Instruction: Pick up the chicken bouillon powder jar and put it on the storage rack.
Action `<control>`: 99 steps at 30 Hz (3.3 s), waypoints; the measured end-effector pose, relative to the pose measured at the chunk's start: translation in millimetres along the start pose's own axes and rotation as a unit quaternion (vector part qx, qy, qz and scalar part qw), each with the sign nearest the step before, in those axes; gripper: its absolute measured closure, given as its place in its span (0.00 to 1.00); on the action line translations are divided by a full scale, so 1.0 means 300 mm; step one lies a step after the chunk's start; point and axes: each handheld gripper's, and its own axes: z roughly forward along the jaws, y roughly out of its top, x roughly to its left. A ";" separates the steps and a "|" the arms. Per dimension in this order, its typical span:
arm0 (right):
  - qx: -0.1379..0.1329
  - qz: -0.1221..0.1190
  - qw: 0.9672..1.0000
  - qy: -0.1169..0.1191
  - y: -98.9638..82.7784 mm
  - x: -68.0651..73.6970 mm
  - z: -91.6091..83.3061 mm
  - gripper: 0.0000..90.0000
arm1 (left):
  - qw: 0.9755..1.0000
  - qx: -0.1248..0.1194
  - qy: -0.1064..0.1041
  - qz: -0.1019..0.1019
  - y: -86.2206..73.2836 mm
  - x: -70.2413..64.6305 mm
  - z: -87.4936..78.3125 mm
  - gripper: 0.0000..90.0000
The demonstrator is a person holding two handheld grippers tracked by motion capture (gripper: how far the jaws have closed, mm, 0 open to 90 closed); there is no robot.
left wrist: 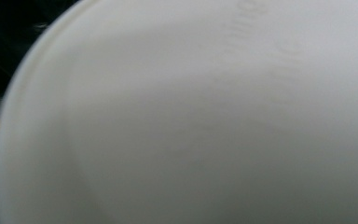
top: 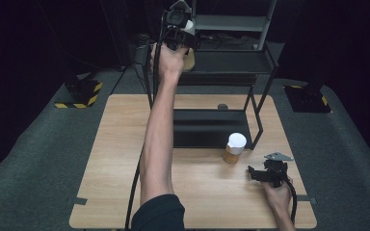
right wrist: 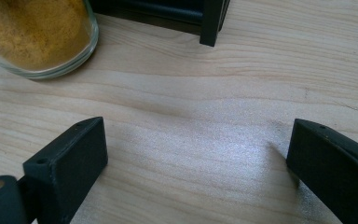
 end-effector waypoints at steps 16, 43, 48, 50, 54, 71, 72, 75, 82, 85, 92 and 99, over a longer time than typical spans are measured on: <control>0.001 -0.001 1.000 0.000 0.001 0.000 0.000 0.05 | 1.000 -0.014 -0.006 0.015 -0.031 0.014 0.006 0.36; 0.001 0.000 1.000 0.000 0.002 0.000 0.001 0.05 | 0.998 -0.037 -0.036 0.018 -0.147 0.044 -0.107 0.06; 0.001 0.000 1.000 0.000 0.002 0.000 0.001 0.05 | 0.998 -0.041 -0.046 0.020 -0.188 0.054 -0.141 0.06; 0.001 0.001 1.000 0.000 0.002 -0.001 0.001 0.05 | 0.998 -0.044 -0.045 0.022 -0.205 0.054 -0.153 0.06; 0.001 0.001 1.000 0.000 0.002 0.000 0.001 0.05 | 0.998 -0.050 -0.040 0.026 -0.235 0.055 -0.176 0.06; 0.001 0.000 1.000 0.000 0.002 0.000 0.001 0.05 | 0.996 -0.059 -0.055 0.048 -0.372 0.080 -0.220 0.07; 0.001 0.001 1.000 0.000 0.001 0.000 0.001 0.05 | 0.996 -0.058 -0.056 0.050 -0.377 0.080 -0.218 0.06; 0.001 0.001 1.000 0.000 0.002 0.000 0.000 0.05 | 0.996 -0.052 -0.057 0.055 -0.394 0.076 -0.211 0.06; 0.001 0.001 1.000 -0.001 0.001 0.001 0.001 0.05 | 0.995 -0.055 -0.070 0.055 -0.434 0.078 -0.198 0.06; 0.001 0.001 1.000 -0.001 0.001 0.001 0.001 0.05 | 0.994 -0.052 -0.074 0.054 -0.444 0.079 -0.187 0.06; 0.001 0.001 1.000 -0.001 0.001 0.001 0.001 0.05 | 0.993 -0.051 -0.085 0.059 -0.482 0.067 -0.153 0.07; 0.001 0.001 1.000 -0.001 0.001 0.001 0.001 0.05 | 0.992 -0.047 -0.094 0.065 -0.515 0.062 -0.125 0.06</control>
